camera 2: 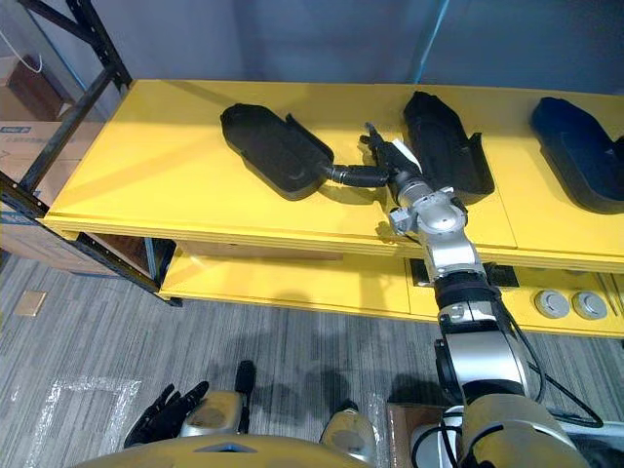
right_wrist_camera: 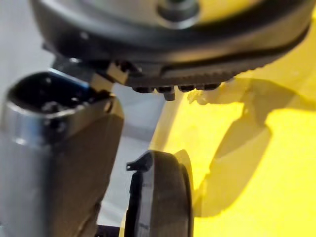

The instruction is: Walk over and take three plastic housings, then place them on the shelf

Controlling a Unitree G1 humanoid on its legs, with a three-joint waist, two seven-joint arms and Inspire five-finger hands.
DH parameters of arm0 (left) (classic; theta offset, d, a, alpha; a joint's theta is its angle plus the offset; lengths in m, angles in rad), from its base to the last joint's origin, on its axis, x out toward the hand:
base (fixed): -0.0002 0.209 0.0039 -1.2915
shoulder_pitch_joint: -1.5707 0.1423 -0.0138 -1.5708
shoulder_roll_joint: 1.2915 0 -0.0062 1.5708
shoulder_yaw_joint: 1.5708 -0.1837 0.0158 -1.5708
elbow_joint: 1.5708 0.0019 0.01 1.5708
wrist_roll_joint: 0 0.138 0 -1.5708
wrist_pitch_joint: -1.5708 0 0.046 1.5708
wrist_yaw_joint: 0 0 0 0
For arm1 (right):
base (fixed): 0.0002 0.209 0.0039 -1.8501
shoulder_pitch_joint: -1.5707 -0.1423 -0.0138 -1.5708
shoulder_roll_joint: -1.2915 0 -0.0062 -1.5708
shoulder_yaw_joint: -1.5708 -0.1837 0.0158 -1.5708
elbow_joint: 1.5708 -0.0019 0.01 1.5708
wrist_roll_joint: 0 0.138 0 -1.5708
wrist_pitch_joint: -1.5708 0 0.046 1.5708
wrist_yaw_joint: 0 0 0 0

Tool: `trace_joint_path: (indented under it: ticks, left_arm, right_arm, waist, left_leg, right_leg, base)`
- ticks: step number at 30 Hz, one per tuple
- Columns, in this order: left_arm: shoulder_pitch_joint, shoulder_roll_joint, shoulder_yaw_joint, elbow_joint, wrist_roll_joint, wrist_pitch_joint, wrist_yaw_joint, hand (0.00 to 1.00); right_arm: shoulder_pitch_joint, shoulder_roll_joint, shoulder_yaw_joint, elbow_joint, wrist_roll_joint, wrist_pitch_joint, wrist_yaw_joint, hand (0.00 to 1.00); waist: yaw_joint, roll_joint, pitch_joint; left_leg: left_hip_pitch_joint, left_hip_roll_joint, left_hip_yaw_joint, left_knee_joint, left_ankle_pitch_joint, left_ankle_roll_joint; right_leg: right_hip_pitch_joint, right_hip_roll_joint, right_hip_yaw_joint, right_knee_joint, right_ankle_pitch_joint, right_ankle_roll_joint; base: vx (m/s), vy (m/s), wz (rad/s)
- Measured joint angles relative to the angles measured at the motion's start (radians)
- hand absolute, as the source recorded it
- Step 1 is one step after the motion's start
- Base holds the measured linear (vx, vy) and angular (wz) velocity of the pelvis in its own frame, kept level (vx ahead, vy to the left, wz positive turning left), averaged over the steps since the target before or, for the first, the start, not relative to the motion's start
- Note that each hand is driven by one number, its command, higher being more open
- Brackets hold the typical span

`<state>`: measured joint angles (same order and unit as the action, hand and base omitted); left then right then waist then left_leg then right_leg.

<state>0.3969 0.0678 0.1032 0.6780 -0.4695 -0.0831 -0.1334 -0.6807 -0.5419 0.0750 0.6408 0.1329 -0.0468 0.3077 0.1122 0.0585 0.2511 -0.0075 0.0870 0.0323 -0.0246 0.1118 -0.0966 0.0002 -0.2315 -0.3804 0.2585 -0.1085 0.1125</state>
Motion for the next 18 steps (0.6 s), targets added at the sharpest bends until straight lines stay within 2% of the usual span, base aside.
trace_joint_path:
  ticks: [11,18]
  left_arm:
    - [-0.006,0.0,-0.014,0.0,0.005,0.017,0.015,1.0]
    - [-0.009,0.0,-0.01,0.018,0.006,0.008,0.022,1.0]
  right_arm:
    - [0.037,0.0,0.019,-0.105,0.001,0.02,0.073,1.0]
    - [0.037,0.002,0.056,-0.109,0.002,0.021,0.077,1.0]
  waist:
    - [-0.017,0.0,-0.001]
    - [-0.019,-0.005,-0.004]
  left_leg:
    - [0.0,-0.003,0.009,0.003,-0.004,0.002]
    - [0.001,-0.003,0.007,0.004,-0.004,0.002]
  right_leg:
    - [0.001,0.0,0.006,-0.018,0.008,0.009]
    - [0.005,0.001,0.005,-0.019,0.012,0.01]
  base:
    - [0.0,-0.004,-0.02]
    - [0.0,0.0,0.0]
